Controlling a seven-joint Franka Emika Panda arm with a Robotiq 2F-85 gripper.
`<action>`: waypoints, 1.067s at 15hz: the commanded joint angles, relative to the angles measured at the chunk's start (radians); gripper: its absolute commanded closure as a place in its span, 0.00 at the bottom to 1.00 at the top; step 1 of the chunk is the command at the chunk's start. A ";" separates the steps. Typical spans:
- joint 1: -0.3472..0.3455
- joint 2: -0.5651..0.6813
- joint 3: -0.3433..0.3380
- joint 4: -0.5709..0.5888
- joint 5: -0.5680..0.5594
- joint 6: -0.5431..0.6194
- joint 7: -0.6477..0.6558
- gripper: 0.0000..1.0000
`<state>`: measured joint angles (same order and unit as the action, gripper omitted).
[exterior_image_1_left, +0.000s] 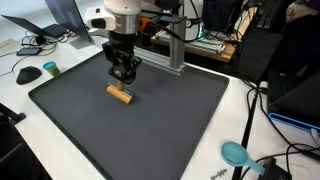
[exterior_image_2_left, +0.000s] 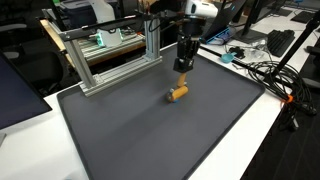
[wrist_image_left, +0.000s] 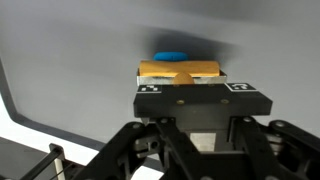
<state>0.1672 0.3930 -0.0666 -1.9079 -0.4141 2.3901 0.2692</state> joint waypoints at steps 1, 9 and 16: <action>0.017 -0.011 0.013 -0.039 -0.042 0.046 -0.016 0.78; -0.130 -0.009 0.160 -0.018 0.293 -0.012 -0.468 0.78; -0.146 0.001 0.173 -0.008 0.328 -0.048 -0.568 0.78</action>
<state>0.0161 0.3797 0.0765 -1.9038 -0.1376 2.3790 -0.2758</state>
